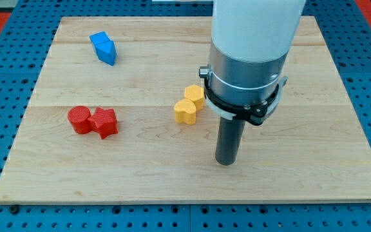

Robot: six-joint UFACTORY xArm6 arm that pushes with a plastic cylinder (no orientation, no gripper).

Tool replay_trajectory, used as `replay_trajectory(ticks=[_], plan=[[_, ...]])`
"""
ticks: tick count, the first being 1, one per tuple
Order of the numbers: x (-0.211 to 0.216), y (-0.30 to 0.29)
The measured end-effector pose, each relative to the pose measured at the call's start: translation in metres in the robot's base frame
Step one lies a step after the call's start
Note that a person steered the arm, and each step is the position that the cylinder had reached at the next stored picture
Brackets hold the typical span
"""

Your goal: Move your arm to the top right of the yellow hexagon

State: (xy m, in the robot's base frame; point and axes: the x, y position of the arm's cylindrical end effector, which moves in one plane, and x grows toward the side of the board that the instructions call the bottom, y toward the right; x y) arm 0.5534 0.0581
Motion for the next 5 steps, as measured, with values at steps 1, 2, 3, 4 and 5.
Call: replay_trajectory(ticks=[1, 2, 3, 4, 5], plan=[[0.0004, 0.0023], [0.0004, 0.0023], [0.0000, 0.0024], [0.0000, 0.0024], [0.0000, 0.0023]])
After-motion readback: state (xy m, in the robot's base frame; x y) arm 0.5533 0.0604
